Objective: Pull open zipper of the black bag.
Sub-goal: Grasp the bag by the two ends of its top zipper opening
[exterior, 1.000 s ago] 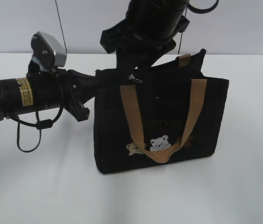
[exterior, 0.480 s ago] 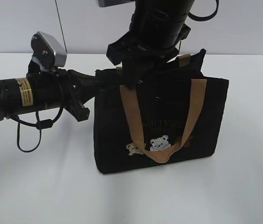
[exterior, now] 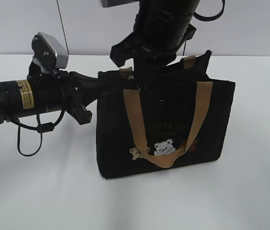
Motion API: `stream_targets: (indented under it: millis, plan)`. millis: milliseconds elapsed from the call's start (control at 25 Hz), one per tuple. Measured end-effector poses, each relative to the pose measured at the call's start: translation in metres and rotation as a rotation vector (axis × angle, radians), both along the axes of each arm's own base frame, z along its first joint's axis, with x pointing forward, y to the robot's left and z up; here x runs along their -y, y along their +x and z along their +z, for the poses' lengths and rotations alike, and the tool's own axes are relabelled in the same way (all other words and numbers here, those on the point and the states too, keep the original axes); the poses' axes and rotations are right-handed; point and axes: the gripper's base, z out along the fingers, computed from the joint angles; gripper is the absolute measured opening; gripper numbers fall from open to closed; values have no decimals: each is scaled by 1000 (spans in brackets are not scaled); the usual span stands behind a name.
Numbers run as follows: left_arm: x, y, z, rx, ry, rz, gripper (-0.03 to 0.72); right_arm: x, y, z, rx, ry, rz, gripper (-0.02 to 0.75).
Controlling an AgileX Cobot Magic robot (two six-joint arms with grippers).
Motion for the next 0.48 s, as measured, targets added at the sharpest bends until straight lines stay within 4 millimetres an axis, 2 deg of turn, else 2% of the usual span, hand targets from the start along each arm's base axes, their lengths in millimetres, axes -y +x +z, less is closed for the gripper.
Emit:
stream_targets:
  millis: [240, 480]
  plan:
    - [0, 0, 0, 0, 0, 0, 38, 2, 0, 3, 11, -5, -5, -15]
    - [0, 0, 0, -1, 0, 0, 38, 11, 1, 13, 81, -59, -40, -15]
